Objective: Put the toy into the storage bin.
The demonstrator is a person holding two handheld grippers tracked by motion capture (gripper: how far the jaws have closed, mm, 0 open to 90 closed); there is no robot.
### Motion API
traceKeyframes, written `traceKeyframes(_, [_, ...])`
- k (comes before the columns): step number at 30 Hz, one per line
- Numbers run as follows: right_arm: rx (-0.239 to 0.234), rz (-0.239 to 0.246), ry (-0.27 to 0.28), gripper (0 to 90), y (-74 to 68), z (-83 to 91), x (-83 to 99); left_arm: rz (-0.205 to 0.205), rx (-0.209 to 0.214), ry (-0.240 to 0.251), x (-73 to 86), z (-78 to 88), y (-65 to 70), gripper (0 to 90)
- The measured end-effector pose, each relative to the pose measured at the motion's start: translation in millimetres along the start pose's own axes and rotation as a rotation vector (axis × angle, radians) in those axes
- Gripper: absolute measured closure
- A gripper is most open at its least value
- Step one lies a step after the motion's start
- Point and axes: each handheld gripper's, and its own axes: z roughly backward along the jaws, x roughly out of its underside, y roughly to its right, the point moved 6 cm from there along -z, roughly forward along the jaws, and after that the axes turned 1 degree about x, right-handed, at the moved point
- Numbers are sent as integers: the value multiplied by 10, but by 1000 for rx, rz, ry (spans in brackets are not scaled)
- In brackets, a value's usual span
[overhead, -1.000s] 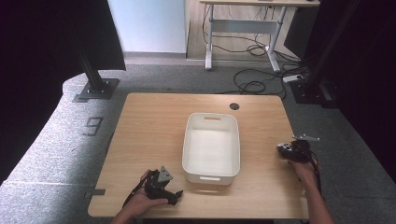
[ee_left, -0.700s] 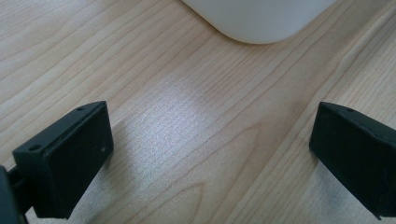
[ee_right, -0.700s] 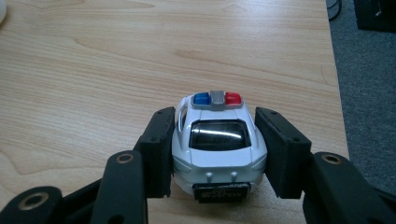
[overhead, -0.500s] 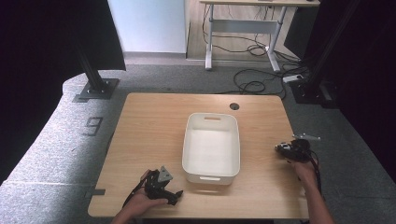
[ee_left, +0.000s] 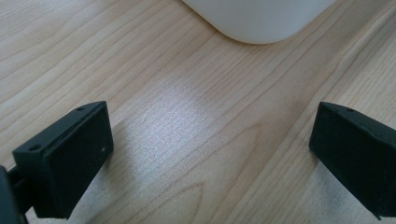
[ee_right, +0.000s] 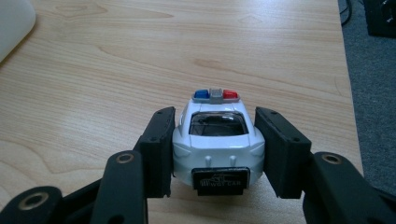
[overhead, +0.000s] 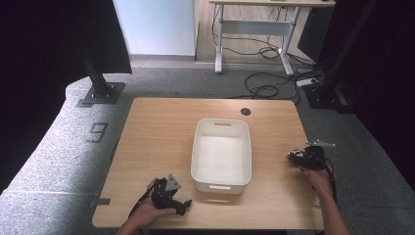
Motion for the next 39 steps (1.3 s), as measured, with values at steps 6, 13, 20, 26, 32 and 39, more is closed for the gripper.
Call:
traceKeyframes(6, [-9, 3, -24, 498, -19, -28, 40, 0, 0, 0, 0, 0, 0, 0])
traceKeyframes(13, [7, 26, -57, 496, -20, -63, 118, 1, -1, 0, 0, 0, 1, 0])
traceKeyframes(20, [-24, 51, -60, 435, -1, -58, 128, 3, -4, 0, 2, 2, 3, 0])
traceKeyframes(26, [-12, -2, -14, 371, 56, -59, 57, 1, -1, 0, 1, 1, 1, 0])
traceKeyframes(32, [-9, -28, -13, 397, 22, -119, 49, 1, -1, 0, 1, 1, 1, 0])
traceKeyframes(39, [27, -3, -25, 481, -51, -205, 71, 1, -1, 0, 1, 1, 2, 0])
